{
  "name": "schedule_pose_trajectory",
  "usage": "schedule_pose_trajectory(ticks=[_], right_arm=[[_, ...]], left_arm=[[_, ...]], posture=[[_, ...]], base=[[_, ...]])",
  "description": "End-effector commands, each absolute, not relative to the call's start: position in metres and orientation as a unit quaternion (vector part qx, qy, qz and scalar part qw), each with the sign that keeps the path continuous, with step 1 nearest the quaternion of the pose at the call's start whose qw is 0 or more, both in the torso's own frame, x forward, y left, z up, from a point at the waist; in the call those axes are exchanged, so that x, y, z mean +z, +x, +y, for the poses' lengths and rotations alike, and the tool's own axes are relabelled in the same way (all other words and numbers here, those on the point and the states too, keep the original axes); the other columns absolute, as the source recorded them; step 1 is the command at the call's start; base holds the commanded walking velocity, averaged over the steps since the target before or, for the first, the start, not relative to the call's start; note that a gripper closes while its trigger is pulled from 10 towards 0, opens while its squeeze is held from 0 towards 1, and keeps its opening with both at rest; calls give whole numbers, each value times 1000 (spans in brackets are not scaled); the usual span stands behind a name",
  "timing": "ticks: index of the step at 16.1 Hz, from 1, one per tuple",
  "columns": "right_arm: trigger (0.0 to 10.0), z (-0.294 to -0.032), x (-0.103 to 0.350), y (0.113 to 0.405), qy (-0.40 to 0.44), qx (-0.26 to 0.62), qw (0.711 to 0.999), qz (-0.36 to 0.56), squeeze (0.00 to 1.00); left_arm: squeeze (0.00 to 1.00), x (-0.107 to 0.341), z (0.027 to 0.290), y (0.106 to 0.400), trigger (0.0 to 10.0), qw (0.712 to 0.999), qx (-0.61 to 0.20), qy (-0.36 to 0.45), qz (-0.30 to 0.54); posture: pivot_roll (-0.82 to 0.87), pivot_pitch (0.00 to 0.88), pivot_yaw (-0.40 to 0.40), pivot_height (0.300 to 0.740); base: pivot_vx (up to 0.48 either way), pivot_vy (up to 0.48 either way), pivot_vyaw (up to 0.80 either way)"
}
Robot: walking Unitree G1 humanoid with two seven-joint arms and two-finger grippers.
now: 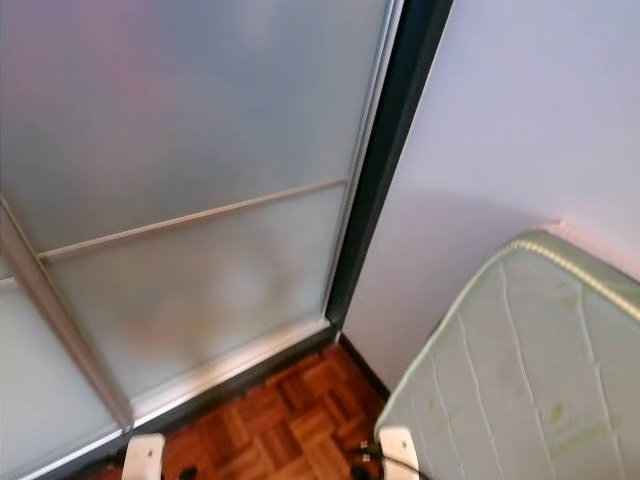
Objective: Clean up the room
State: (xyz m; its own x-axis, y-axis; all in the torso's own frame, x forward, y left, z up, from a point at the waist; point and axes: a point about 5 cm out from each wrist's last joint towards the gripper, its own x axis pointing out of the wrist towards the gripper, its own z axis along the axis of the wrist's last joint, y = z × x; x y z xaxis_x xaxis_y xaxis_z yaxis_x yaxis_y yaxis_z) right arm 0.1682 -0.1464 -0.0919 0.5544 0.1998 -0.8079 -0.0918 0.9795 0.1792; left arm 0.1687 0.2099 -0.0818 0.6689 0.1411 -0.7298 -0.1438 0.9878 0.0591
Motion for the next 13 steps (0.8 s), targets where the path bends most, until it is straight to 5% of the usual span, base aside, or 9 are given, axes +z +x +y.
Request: schedule_pose_trajectory(ticks=[1, 8, 13], right_arm=[[10000, -151, -90, 172, 53, 77, 883, 461, 0], [10000, -152, -91, 172, 46, 75, 882, 464, 0], [10000, -152, -91, 172, 43, 76, 880, 466, 0]], left_arm=[[0, -83, 208, 167, 10000, 910, 76, -2, 407], [0, -84, 208, 166, 10000, 910, 76, 2, 407], [0, -83, 209, 166, 10000, 910, 77, 0, 406]], posture=[[179, 0, -130, 740], [178, 0, -131, 740], [175, 0, -131, 740]], base=[[0, 352, 0], [0, 239, 0], [0, 0, -755]])
